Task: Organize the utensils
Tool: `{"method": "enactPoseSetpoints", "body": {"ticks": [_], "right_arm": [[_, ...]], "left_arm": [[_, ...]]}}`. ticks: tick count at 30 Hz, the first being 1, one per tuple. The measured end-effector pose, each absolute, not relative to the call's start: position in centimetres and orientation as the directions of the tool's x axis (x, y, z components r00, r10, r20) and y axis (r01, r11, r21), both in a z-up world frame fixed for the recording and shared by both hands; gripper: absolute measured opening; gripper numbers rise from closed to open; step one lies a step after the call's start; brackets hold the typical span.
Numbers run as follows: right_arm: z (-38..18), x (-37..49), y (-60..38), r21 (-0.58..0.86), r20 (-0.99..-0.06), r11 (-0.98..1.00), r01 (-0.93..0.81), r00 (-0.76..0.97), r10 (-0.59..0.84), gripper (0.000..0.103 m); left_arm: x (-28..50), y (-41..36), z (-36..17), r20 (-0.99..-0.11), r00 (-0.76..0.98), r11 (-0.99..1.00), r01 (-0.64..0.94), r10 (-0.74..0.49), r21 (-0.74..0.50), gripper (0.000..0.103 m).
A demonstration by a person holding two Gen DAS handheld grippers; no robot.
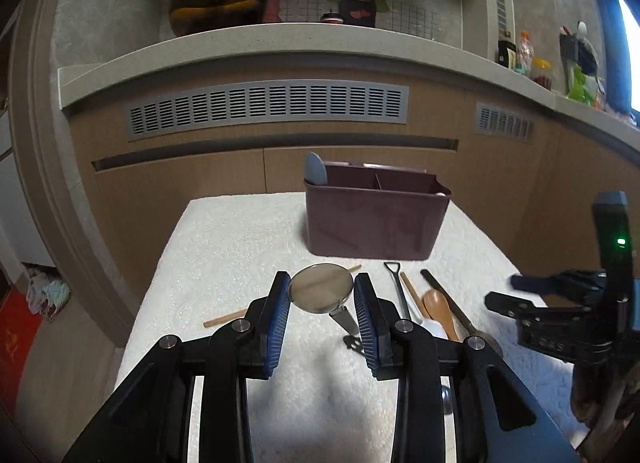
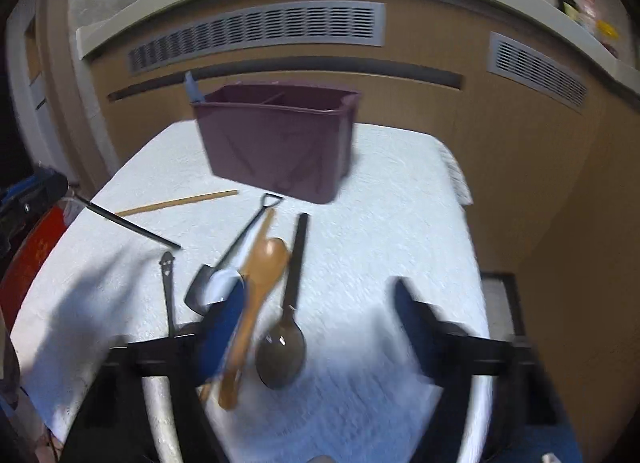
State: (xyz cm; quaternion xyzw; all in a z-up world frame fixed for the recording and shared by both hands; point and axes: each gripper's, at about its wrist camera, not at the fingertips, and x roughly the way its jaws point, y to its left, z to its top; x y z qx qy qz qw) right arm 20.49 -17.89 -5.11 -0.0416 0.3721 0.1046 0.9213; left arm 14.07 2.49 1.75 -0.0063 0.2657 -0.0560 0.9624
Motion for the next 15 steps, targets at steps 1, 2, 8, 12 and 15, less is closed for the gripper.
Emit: {"method": "enactPoseSetpoints", "body": {"ticks": [1,2,8,12,15], "right_arm": [[-5.1,21.5,-17.0,0.008,-0.714,0.967,-0.255,0.676,0.185,0.024],[-5.1,22.3,-16.4,0.023,-0.724,0.961,-0.275,0.659,0.205,0.024],[-6.7,27.8,-12.6,0.068,-0.792,0.949,-0.307,0.561,0.238,0.017],[-8.8,30.7,-11.2,0.055,-0.843,0.960,-0.275,0.502,0.192,0.017],[-9.2,31.2,-10.2,0.031,-0.851,0.960,-0.280,0.497,0.173,0.018]], "left_arm": [[14.4,2.7,1.7,-0.512,0.851,0.993,0.104,-0.117,-0.055,0.033],[14.6,2.8,1.6,-0.514,0.849,0.992,0.104,-0.126,-0.071,0.033],[15.1,3.5,1.1,-0.512,0.844,0.987,0.109,-0.156,-0.121,0.033],[15.7,4.0,1.0,-0.514,0.840,0.982,0.110,-0.173,-0.151,0.033],[16.4,4.4,0.8,-0.526,0.829,0.977,0.106,-0.188,-0.183,0.033]]}}
